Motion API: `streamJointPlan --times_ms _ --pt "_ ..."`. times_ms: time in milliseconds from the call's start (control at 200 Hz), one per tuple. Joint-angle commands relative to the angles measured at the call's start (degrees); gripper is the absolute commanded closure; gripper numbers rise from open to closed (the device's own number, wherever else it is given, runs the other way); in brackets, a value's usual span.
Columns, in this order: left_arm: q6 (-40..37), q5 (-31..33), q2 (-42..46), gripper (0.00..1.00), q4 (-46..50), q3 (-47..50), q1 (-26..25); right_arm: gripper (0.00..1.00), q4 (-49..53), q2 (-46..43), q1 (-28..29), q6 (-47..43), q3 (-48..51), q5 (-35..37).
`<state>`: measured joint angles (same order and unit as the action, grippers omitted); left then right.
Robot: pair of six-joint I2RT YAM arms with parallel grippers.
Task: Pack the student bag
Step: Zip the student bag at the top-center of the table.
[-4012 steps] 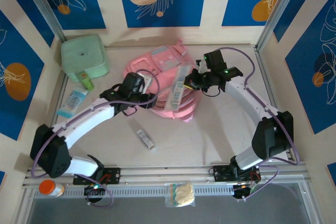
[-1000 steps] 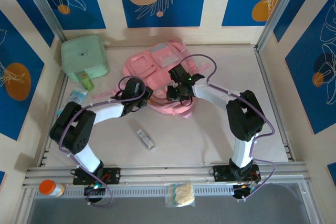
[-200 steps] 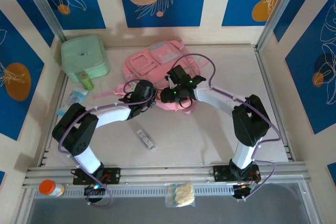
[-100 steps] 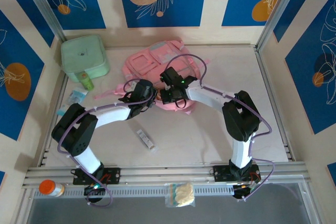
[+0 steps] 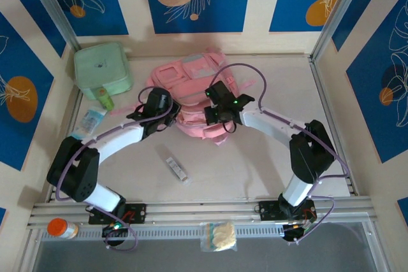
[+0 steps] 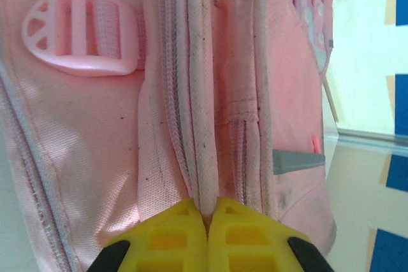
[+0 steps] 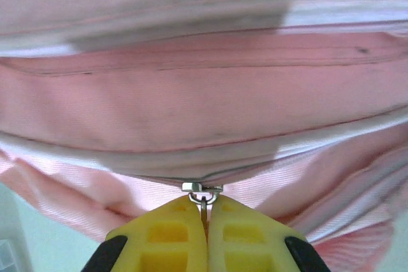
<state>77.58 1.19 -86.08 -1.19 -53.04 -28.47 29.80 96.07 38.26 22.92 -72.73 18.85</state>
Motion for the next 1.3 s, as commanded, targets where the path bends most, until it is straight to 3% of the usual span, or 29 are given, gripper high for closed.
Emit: streamJointPlan --times_ms 0,140,295,415,465,510,605,685,825,1090,1205,1296 --pt "-6.9 -0.7 -0.1 1.0 1.4 -5.2 6.9 1.0 10.5 -2.4 -2.9 0.9 1.6 4.8" --pt "-10.1 -7.2 -4.8 1.0 -0.7 -9.5 9.8 1.0 12.1 -4.7 1.9 -0.4 1.4 2.8" --pt "-14.3 -11.8 -12.6 1.0 -0.1 -18.1 11.8 1.0 7.6 -6.1 5.7 6.0 1.3 -9.4" --pt "-15.0 -18.9 -16.5 1.0 -2.7 -20.9 14.0 1.0 6.5 -1.1 5.3 9.0 -4.3 -8.4" --pt "-16.6 -19.8 -15.4 0.84 -2.0 -20.4 14.2 1.0 6.0 0.8 5.6 8.9 -6.3 -6.4" --pt "-17.9 -19.8 -13.1 0.71 -0.5 -18.7 14.2 1.0 4.9 1.7 5.7 8.7 -6.7 -5.4" --pt "-16.2 -19.7 -6.3 0.59 -1.2 -10.9 13.8 1.0 5.1 2.1 5.8 9.0 -7.1 -4.5" --pt "-10.3 -19.6 -0.3 0.57 -5.8 -2.4 12.2 1.0 4.7 1.6 6.2 8.8 -5.9 -3.3" --pt "-2.6 -13.7 5.4 0.54 -9.2 5.8 5.5 1.0 4.0 0.8 6.1 9.1 -4.3 -3.5" --pt "5.2 -5.4 1.7 0.52 -10.3 5.8 -4.4 1.0 2.5 0.3 6.6 8.6 -2.8 -2.9" --pt "8.0 -4.1 -2.1 0.57 -18.8 6.3 -6.0 1.0 2.1 0.6 6.8 8.7 -2.9 -2.6" --pt "7.9 -3.3 -4.6 0.59 -10.0 2.2 -7.5 1.0 2.2 0.6 6.8 8.8 -3.0 -1.9"
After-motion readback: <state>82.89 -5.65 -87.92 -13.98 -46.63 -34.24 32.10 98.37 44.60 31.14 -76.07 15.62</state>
